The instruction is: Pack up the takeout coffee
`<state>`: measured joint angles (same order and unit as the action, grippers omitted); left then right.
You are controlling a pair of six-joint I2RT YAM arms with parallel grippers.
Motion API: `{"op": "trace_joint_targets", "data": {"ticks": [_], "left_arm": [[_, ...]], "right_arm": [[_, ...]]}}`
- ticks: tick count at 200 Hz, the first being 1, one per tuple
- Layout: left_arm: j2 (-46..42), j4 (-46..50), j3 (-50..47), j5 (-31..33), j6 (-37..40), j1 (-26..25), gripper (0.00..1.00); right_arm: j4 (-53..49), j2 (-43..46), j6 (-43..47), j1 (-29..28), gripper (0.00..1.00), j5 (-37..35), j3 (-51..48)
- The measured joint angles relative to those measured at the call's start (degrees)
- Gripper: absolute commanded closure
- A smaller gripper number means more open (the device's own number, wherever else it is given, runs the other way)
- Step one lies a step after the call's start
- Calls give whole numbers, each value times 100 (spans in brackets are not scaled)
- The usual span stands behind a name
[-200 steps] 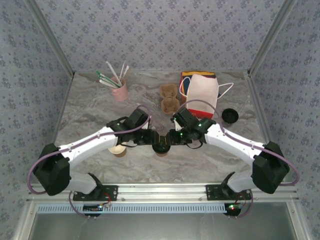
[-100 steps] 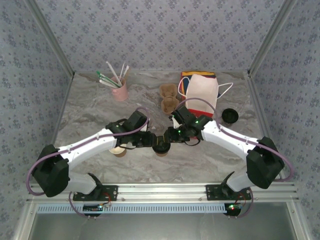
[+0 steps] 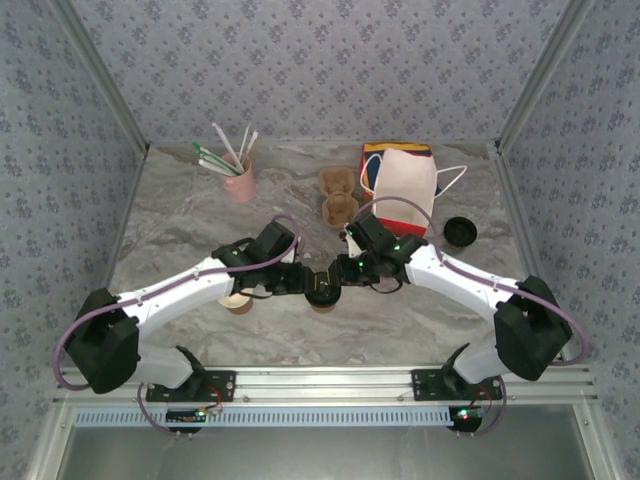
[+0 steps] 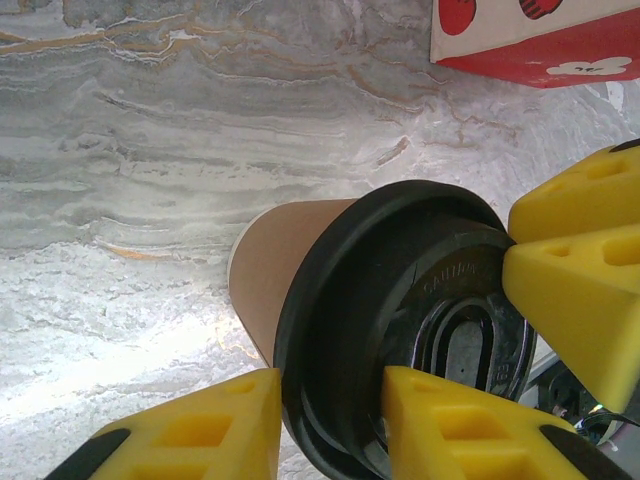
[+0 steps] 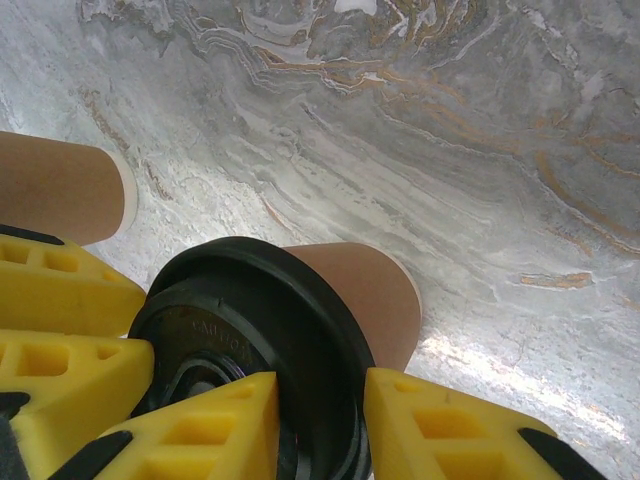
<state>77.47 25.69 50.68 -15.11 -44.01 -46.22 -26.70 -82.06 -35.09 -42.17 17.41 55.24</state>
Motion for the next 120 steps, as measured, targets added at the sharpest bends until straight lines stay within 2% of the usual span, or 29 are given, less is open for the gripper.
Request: {"op": "trace_joint_targets", "data": {"ticks": [79, 120], "left_arm": [[-11, -92, -76, -35, 2, 15, 70], [-17, -42, -35, -31, 0, 13, 70]], "right_arm": [[129, 44, 2, 4, 72, 0, -105], [-118, 26, 66, -13, 67, -35, 63]]}}
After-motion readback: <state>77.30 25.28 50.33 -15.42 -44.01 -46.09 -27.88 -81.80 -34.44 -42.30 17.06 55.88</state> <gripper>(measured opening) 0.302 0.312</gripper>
